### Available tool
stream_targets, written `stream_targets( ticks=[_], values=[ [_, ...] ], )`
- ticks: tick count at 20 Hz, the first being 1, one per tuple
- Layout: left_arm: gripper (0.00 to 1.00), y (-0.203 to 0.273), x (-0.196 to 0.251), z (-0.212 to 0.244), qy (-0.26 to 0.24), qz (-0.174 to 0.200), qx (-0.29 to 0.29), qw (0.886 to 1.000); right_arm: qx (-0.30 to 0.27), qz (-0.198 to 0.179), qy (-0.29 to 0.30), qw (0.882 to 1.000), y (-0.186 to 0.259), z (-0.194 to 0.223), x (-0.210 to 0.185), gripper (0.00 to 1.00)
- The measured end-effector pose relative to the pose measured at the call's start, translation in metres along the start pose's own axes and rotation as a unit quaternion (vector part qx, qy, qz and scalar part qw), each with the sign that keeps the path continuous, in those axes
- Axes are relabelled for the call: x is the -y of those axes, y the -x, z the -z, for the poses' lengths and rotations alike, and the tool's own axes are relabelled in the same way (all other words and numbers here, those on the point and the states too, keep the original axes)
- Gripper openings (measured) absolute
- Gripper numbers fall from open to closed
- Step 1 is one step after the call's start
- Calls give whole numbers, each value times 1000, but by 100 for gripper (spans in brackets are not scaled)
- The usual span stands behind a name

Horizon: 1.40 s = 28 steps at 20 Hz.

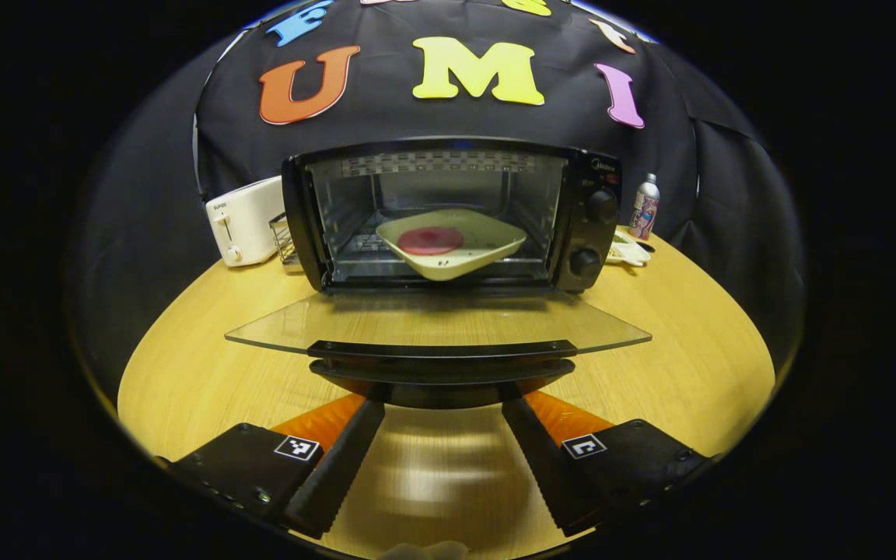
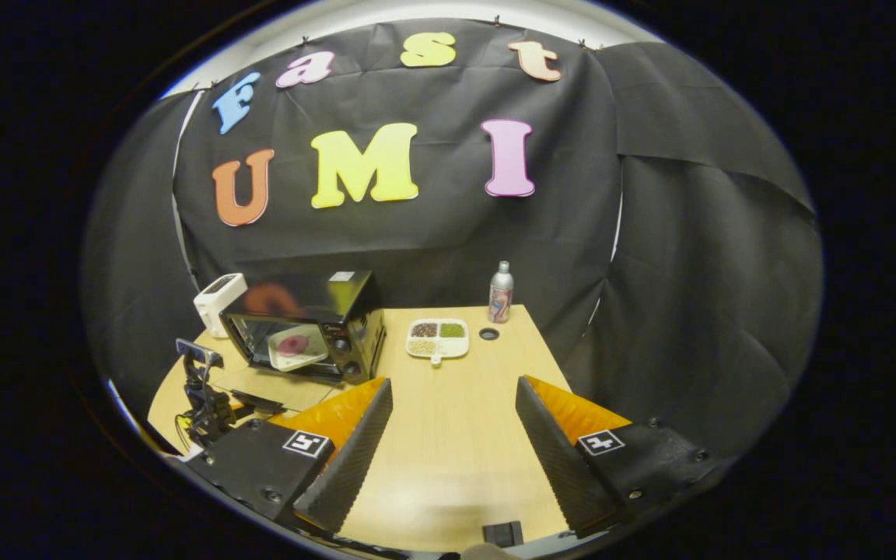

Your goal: Open the electric oven with the left hand, put the food in, and close the electric oven.

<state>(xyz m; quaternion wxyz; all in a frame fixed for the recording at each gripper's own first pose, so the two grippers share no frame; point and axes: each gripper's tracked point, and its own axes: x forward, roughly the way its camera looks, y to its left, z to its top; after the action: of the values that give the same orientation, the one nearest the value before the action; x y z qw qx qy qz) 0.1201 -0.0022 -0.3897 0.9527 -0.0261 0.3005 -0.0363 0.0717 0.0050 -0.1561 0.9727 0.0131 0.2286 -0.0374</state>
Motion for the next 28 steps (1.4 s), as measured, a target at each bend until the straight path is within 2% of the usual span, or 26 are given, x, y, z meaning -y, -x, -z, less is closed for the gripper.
stream_targets(
  ticks=[6, 8, 9, 12, 13, 14, 22, 28],
  values=[
    [97, -5, -5, -60, -17, -1, 28, 999, 5, -4, -23, 1000, -11, 1, 10, 96],
    [97, -12, -6, -80, -27, -3, 33, 999, 2, -5, -31, 999, -8, 2, 14, 100],
    [97, -15, -5, -88, -25, -2, 37, 999, 0, -4, -34, 999, -8, 5, 16, 96],
    [98, -22, -2, -112, -15, -2, 48, 999, -1, -3, -38, 999, -9, 6, 21, 96],
    [98, -23, 2, -117, -12, -1, 51, 999, -2, -2, -39, 999, -8, 7, 21, 100],
    [98, -22, 4, -122, -12, 3, 56, 998, -1, -2, -40, 999, -8, 6, 22, 96],
    [97, -3, 13, -118, -12, 13, 60, 998, 10, -2, -34, 999, -1, 2, 17, 96],
    [97, 58, 7, -130, -18, 39, 100, 994, 31, 6, -27, 999, 29, -3, 1, 96]
  ],
)
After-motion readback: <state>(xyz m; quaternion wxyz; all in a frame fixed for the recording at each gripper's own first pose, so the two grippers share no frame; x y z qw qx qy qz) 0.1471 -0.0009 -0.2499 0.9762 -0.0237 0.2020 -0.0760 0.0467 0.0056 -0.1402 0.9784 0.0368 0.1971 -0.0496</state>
